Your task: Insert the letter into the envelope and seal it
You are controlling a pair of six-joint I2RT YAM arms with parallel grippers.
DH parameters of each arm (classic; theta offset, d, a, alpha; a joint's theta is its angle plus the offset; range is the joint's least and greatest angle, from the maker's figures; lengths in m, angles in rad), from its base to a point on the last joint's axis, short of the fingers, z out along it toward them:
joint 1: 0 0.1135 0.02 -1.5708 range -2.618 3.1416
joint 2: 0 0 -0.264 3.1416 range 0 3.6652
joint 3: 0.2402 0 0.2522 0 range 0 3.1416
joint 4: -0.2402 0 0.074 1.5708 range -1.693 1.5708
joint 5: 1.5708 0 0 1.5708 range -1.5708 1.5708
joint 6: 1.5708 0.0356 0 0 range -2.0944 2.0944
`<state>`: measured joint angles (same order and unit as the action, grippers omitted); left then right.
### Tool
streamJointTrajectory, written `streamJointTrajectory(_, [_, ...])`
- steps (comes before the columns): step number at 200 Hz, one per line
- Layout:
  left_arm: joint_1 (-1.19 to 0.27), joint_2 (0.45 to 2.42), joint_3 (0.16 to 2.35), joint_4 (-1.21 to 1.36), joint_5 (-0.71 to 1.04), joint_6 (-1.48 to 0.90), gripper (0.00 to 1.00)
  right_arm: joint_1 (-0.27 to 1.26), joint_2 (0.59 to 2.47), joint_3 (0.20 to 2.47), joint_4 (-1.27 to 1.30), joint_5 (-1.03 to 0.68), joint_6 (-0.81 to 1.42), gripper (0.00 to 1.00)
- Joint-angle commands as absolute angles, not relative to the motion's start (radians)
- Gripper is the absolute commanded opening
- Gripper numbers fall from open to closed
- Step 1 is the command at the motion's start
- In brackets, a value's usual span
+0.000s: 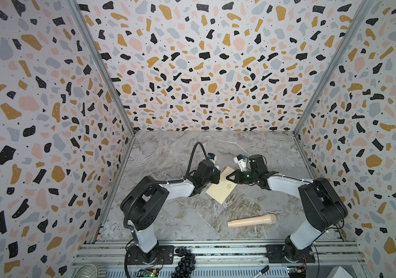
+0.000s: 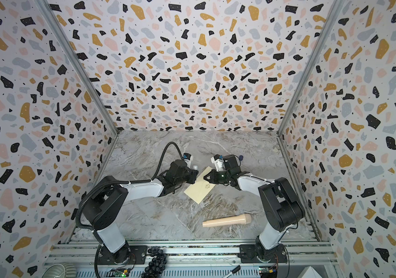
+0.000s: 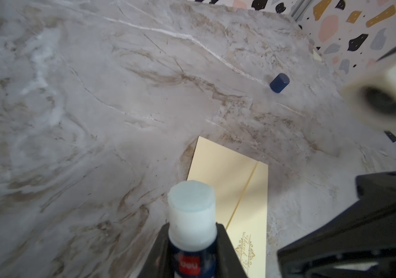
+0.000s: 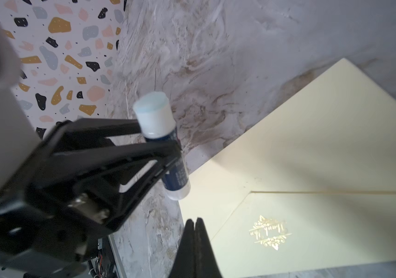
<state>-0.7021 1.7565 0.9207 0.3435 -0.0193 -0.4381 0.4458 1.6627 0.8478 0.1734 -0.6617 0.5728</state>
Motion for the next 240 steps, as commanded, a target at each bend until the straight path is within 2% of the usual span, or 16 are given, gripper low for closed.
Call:
streamJointTrajectory(1, [-0.699,1.71,0.893,0.342,-0.011,-0.438,0.0,0.479,1.677,0.86,0.1,-0.657,0.517,0.0])
streamJointTrajectory(80, [-0.719,1.692,0.8,0.37,0.002,-0.476,0.0,0.54,1.775,0.896,0.034,-0.615,0.485,0.0])
streamJointTrajectory(240, [-0.759,1.769,0.824,0.339,0.003,-0.483,0.0,0.555,1.86,0.937,-0.001,-0.529,0.461,0.0])
